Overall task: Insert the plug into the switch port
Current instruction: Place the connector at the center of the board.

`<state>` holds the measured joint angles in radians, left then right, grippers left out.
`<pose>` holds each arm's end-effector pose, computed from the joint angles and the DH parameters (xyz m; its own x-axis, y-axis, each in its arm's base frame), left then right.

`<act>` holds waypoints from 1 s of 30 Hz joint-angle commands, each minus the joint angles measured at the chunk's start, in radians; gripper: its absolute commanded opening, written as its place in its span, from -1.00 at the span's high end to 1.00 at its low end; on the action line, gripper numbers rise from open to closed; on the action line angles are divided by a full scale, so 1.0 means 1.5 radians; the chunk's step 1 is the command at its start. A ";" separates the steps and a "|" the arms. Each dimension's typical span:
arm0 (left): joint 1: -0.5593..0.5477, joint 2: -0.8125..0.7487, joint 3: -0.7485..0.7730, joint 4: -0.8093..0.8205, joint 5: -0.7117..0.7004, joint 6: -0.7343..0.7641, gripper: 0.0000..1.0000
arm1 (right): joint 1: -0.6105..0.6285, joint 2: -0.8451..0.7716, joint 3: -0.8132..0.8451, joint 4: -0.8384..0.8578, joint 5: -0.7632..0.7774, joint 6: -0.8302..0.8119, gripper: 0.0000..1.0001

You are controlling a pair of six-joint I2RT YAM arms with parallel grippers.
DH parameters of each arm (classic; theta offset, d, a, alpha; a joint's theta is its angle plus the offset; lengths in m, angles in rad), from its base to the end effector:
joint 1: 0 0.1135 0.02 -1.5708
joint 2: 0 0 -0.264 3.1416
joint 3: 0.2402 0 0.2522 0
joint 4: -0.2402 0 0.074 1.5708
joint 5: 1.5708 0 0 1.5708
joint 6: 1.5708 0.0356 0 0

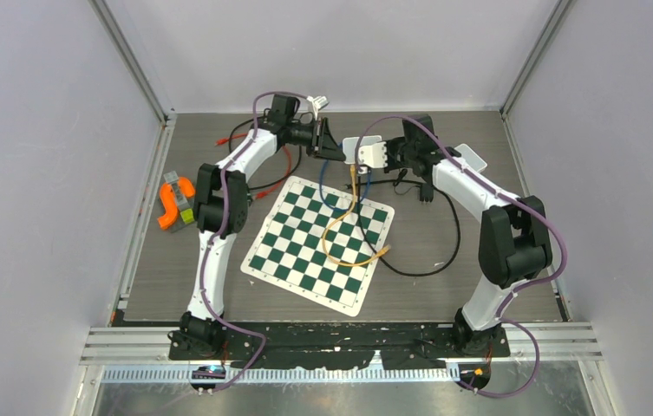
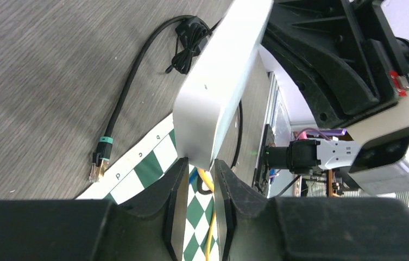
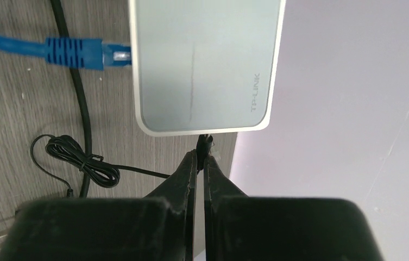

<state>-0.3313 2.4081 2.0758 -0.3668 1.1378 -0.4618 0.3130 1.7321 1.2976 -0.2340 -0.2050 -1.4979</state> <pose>0.4957 -0.2047 0.2098 -0.8983 0.1113 -0.4250 0.4392 0.2461 -0.8640 0.3738 0.1286 0.2579 0.4093 -0.8939 -0.1830 -0.6212 -0.1261 -0.7735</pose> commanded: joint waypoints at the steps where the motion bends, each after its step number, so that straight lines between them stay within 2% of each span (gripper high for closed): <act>1: -0.017 -0.021 0.024 -0.003 0.011 0.009 1.00 | 0.041 -0.013 0.026 0.065 -0.048 0.032 0.90; 12: -0.012 -0.025 0.028 -0.005 0.011 0.013 1.00 | 0.040 -0.015 0.004 0.054 -0.031 -0.039 0.90; 16: -0.011 -0.028 0.017 0.056 0.011 -0.030 1.00 | 0.040 -0.026 -0.016 0.054 -0.048 -0.045 0.90; 22: -0.010 -0.040 -0.039 0.223 0.034 -0.153 1.00 | 0.040 -0.031 -0.033 0.052 -0.049 -0.046 0.90; 30: -0.014 -0.045 -0.049 0.228 0.037 -0.164 1.00 | 0.043 -0.028 0.005 0.028 -0.070 0.011 0.90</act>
<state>-0.3248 2.4077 2.0048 -0.1429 1.1538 -0.6655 0.3317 1.7321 1.2530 -0.1955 -0.1612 -1.5280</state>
